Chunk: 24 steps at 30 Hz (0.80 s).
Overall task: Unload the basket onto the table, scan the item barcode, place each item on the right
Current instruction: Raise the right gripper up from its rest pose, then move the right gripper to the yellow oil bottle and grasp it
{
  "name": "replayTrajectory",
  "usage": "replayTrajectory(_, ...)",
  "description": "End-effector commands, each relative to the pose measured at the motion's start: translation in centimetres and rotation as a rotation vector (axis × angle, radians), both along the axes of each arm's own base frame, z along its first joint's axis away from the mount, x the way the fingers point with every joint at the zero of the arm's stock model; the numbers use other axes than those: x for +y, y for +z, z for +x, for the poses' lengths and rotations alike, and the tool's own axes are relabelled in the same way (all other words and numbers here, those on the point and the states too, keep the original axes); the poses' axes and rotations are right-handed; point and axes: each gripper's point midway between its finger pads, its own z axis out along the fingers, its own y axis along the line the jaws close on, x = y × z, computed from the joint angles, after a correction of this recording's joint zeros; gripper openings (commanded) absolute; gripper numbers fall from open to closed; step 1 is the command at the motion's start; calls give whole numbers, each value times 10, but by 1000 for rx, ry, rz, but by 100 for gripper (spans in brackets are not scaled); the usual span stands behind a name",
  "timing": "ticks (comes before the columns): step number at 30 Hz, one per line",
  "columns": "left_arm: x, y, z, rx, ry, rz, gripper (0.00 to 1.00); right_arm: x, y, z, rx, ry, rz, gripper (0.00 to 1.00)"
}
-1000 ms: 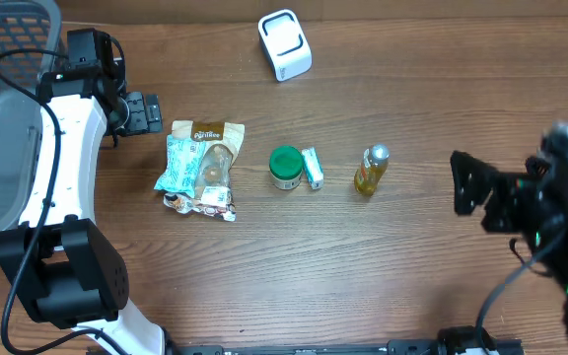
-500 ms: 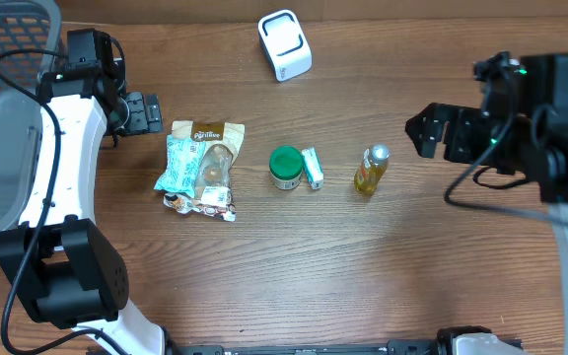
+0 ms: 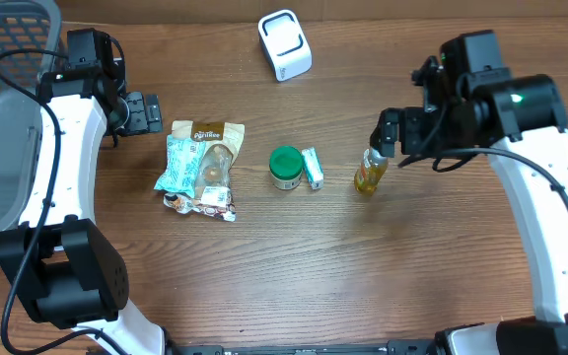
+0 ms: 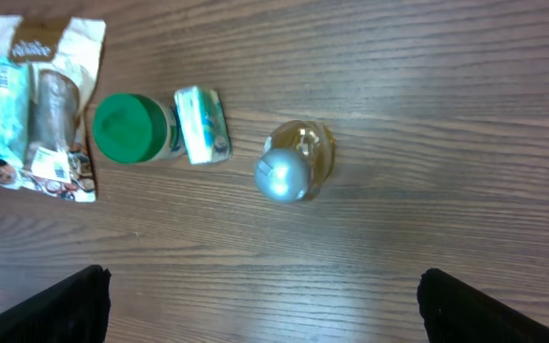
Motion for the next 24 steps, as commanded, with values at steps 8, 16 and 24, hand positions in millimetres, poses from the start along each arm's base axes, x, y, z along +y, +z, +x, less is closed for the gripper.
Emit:
replayTrajectory(8, -1, 14, 3, -35, -20, 6, 100, -5, -23, 19, 26, -93, -116, 100)
replayTrajectory(16, -1, 14, 3, -35, -20, 6, 100, 1, -51, 24, 114, -148, -98, 97)
replayTrajectory(24, -1, 14, 3, -35, -20, 6, 100, 1, -80, 21, 155, -150, -111, 90)
